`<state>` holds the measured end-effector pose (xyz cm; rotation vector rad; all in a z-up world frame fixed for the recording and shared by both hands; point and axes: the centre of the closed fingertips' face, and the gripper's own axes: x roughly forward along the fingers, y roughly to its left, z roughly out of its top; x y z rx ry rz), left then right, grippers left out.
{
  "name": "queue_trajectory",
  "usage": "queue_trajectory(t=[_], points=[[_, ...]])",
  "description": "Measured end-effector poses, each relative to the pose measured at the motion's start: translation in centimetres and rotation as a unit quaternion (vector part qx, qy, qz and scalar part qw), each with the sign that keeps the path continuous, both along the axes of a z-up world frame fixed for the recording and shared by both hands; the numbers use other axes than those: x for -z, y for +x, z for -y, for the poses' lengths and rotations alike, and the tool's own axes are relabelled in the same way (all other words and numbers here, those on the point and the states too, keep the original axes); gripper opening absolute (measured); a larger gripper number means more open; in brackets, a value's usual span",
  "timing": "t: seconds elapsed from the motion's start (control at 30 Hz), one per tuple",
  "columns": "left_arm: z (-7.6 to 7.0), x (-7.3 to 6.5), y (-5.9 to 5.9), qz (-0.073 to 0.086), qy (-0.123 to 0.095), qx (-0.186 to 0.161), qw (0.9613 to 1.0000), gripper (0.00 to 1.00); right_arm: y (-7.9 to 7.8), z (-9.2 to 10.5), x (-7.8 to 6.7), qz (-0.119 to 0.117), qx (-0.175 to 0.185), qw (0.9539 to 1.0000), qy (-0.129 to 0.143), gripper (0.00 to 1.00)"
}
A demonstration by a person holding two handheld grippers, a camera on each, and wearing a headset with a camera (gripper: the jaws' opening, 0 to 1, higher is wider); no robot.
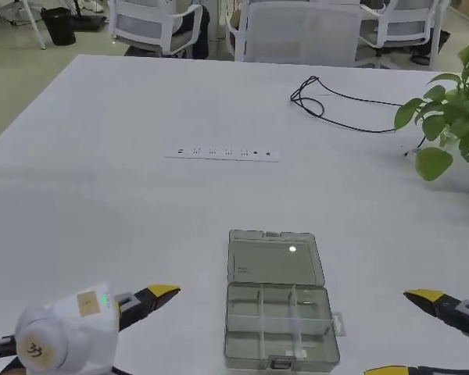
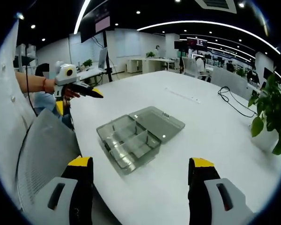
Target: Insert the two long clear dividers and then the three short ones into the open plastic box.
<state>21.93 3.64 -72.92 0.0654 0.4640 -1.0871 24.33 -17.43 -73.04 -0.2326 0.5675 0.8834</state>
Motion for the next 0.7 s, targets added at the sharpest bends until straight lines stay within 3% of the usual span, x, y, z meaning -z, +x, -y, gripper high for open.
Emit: queue_trajectory(t=[0.7], points=[[0.36,-0.03,-0.02,-0.002,-0.006,0.004,1.0,1.0,-0.19,-0.81,-0.1,0.003,-0.008,1.0,0.0,0.86]])
